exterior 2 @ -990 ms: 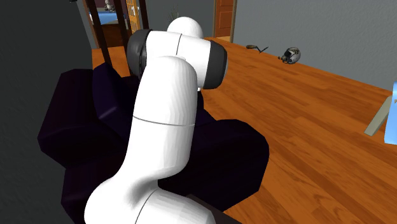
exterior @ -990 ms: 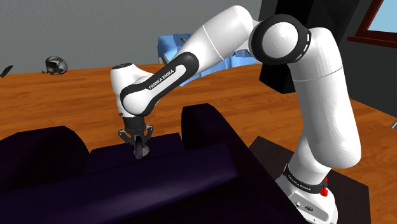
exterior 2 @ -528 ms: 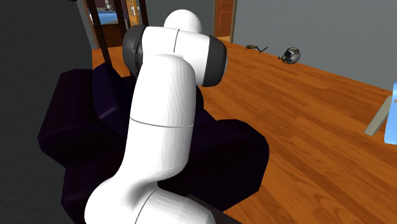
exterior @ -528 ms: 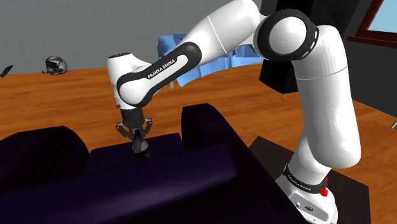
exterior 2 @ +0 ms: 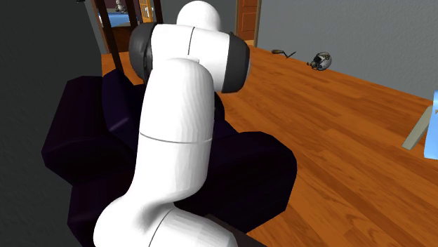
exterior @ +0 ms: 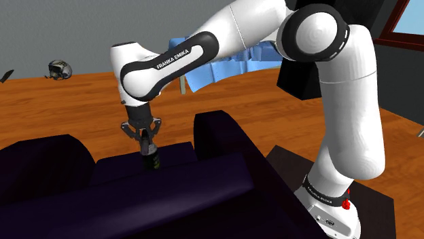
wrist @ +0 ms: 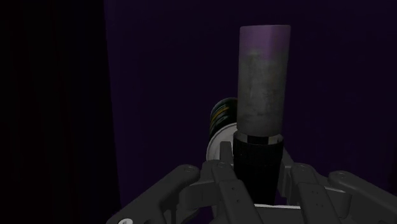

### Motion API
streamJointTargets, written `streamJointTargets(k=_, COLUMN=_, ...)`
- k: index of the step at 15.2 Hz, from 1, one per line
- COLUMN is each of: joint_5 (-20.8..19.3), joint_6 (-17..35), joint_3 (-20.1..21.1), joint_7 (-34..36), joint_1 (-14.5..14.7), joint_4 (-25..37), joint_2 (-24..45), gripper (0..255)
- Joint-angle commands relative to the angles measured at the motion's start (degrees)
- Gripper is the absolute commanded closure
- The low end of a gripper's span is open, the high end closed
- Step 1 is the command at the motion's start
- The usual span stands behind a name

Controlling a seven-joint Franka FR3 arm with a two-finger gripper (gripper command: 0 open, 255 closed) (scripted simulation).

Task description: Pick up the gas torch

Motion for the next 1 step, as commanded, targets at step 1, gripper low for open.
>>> streamJointTargets(k=1, joint_5=0.0, joint_6=-0.5, joint_3=0.0, joint_7=0.0, joint_1=0.0, joint_4=0.5, joint_2=-0.1, gripper=255)
